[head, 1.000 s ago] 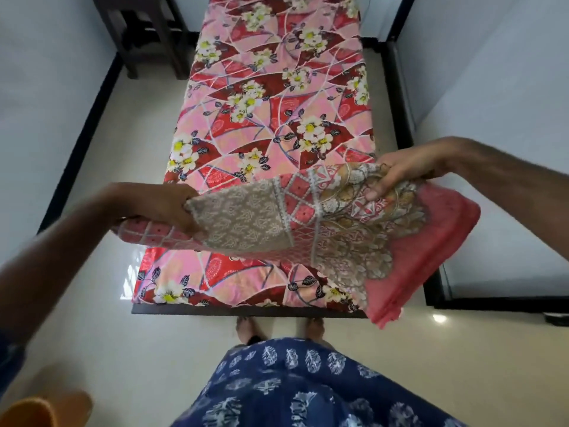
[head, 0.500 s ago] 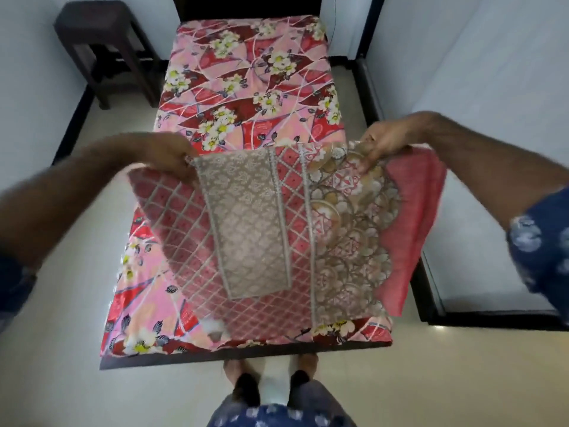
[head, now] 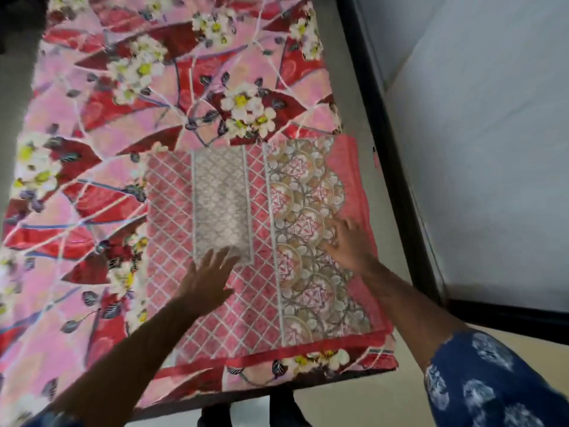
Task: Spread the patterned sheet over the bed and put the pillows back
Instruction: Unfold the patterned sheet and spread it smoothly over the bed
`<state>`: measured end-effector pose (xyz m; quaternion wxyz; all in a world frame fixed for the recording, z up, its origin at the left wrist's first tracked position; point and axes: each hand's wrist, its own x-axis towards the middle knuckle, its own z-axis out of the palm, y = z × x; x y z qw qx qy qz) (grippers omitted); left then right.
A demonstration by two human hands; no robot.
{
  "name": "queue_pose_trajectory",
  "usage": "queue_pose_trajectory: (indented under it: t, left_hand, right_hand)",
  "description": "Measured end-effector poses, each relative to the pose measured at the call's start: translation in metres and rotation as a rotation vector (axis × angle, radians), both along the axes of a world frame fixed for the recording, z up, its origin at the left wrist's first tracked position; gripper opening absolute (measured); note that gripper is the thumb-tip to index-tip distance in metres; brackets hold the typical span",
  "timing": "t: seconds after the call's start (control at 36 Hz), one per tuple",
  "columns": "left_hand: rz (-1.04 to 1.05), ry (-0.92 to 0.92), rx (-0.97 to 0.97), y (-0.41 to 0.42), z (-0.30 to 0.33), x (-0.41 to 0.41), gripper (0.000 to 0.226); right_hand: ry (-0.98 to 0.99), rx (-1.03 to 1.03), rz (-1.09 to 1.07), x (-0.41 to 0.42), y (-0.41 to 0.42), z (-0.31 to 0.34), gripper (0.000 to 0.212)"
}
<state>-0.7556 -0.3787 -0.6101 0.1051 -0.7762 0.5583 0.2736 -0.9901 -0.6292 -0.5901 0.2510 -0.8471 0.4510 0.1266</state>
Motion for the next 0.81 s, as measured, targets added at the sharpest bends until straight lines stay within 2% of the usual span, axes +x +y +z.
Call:
queue_pose_trajectory:
  t: [0.08, 0.14, 0.25, 0.33, 0.39, 0.44, 0.61, 0.81]
  left_hand:
    - [0.04, -0.035, 0.002, 0.007, -0.035, -0.02, 0.111]
    - [0.048, -0.09, -0.041, 0.012, -0.048, -0.031, 0.116]
    - [0.006, -0.118, -0.095, 0.017, -0.052, -0.031, 0.12]
    - [-0.042, -0.132, -0.054, 0.008, -0.042, -0.029, 0.118]
    - [-0.069, -0.144, 0.003, 0.0, -0.038, -0.03, 0.118]
    - [-0.089, -0.161, 0.035, -0.005, -0.038, -0.031, 0.118]
    - [-0.092, -0.169, 0.045, -0.008, -0.04, -0.035, 0.122]
    - [-0.074, -0.148, 0.031, -0.008, -0.039, -0.036, 0.123]
  right_hand:
    - [-0.057, -0.093, -0.104, -0.012, -0.004, -0.027, 0.076]
    - [-0.083, -0.118, -0.248, -0.012, -0.008, -0.036, 0.088]
    - [-0.129, -0.046, -0.51, -0.02, -0.019, -0.046, 0.106]
    - [-0.282, 0.057, -0.714, -0.034, -0.026, -0.048, 0.093]
    - [-0.431, 0.138, -0.747, -0.042, -0.029, -0.046, 0.076]
    - [-0.474, 0.114, -0.732, -0.048, -0.032, -0.045, 0.064]
    - [-0.544, 0.026, -0.76, -0.052, -0.037, -0.041, 0.053]
    - [-0.635, 0.105, -0.815, -0.045, -0.041, -0.039, 0.059]
